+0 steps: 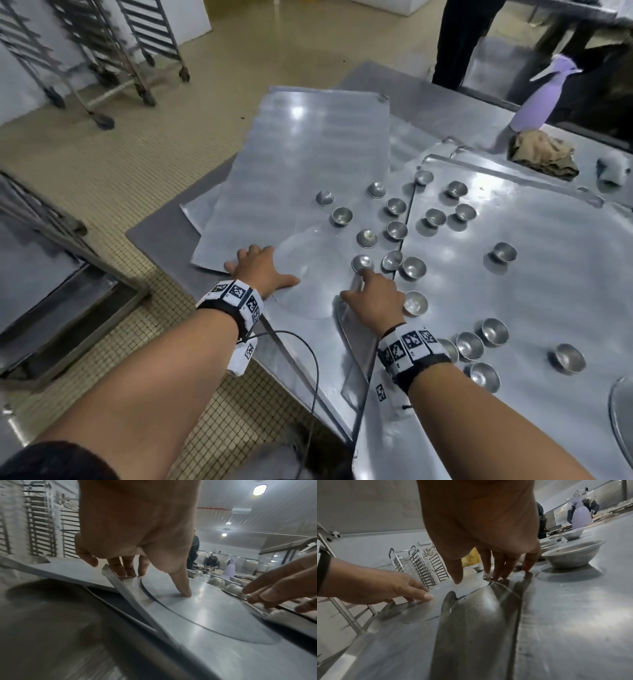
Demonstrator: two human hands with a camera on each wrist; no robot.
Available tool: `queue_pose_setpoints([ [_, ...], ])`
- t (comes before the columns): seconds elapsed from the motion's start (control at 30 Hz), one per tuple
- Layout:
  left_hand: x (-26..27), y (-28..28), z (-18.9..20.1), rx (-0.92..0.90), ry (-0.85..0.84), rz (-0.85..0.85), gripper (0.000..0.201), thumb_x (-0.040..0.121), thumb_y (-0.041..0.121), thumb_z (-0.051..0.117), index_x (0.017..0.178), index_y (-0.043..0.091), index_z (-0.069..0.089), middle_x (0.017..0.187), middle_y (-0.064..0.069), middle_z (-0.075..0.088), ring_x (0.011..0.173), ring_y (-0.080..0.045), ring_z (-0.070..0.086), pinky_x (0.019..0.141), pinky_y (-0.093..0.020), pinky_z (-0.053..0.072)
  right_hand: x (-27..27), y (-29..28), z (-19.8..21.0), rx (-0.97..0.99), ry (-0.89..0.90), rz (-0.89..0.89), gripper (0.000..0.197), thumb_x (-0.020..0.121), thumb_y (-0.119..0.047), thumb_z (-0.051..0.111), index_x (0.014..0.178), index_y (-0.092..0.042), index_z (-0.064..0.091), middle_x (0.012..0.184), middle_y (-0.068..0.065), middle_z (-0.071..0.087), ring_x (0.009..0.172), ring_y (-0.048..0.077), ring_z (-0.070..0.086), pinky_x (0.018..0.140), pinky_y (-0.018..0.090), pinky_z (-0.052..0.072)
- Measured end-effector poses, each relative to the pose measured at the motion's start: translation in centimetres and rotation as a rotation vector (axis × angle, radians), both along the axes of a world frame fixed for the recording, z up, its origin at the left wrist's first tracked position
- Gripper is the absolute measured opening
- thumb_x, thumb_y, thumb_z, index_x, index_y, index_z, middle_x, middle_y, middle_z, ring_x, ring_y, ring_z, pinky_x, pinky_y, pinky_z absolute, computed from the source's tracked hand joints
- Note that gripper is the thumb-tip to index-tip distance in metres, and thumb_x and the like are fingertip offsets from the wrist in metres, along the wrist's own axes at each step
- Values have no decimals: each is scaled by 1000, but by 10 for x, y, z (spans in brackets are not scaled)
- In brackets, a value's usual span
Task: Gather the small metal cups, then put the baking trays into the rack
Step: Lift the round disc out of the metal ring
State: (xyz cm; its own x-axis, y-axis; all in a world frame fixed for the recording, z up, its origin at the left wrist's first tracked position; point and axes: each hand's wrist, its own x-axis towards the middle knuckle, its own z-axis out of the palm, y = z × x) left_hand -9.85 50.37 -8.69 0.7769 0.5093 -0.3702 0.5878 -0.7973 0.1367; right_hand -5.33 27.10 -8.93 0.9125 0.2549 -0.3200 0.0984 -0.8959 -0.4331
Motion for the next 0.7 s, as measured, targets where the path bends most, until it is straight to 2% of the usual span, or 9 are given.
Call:
queue_pose_setpoints([
  [0.07, 3, 4, 0, -32, -27, 22, 80, 68, 74, 70, 129, 25, 50, 135, -4, 50, 127, -29, 42, 95, -48, 31, 3, 1, -3, -1, -20, 2, 52, 73, -50, 62, 117, -22, 57, 107, 6, 66, 105, 35, 59, 89, 47, 49],
  [0.2, 8, 20, -2, -179, -108, 106, 55, 72, 62, 77, 105, 26, 51, 114, 5, 58, 112, -23, 51, 90, -41, 30, 6, 2, -2, 3, -15, -23, 49, 74, -47, 63, 114, -21, 54, 108, 6, 62, 106, 35, 56, 90, 47, 45],
  [0.3, 17, 39, -7, -379, -146, 134, 54, 66, 60, 82, 96, 28, 50, 101, 7, 62, 97, -20, 59, 93, -40, 42, 11, 10, -1, 6, -25, -60, 42, 73, -49, 58, 105, -23, 54, 102, 3, 61, 100, 32, 58, 88, 47, 45],
  [0.37, 25, 51, -7, -553, -224, 142, 52, 68, 49, 86, 98, 25, 50, 99, 1, 64, 90, -20, 62, 83, -38, 50, 18, 18, -5, 28, -15, -115, 39, 70, -49, 57, 99, -24, 54, 99, 0, 61, 95, 29, 58, 86, 47, 46],
  [0.43, 33, 61, -4, -689, -295, 121, 49, 75, 34, 87, 102, 18, 50, 101, -6, 66, 90, -22, 65, 75, -37, 54, 24, 29, -5, 62, 10, -170, 36, 69, -51, 57, 94, -25, 53, 97, -1, 61, 94, 27, 59, 87, 46, 46],
  [0.57, 50, 88, 0, -889, -328, 25, 37, 82, 18, 82, 103, 15, 52, 101, -13, 72, 95, -31, 71, 83, -45, 59, 31, 55, 0, 77, 19, -273, 26, 75, -45, 57, 83, -21, 56, 87, -1, 64, 88, 22, 63, 86, 41, 49],
  [0.67, 62, 106, 2, -1023, -321, -59, 27, 85, 14, 78, 101, 23, 59, 100, -16, 73, 95, -34, 71, 90, -53, 57, 32, 76, -4, 143, 27, -448, 35, 72, -54, 56, 87, -24, 62, 88, -5, 64, 85, 19, 61, 90, 41, 49],
  [0.7, 66, 110, 4, -1026, -323, -81, 26, 87, 12, 76, 101, 24, 59, 97, -16, 74, 93, -33, 71, 89, -52, 57, 31, 80, -5, 164, 2, -514, 39, 70, -59, 57, 87, -26, 65, 87, -7, 65, 84, 18, 62, 88, 39, 50],
])
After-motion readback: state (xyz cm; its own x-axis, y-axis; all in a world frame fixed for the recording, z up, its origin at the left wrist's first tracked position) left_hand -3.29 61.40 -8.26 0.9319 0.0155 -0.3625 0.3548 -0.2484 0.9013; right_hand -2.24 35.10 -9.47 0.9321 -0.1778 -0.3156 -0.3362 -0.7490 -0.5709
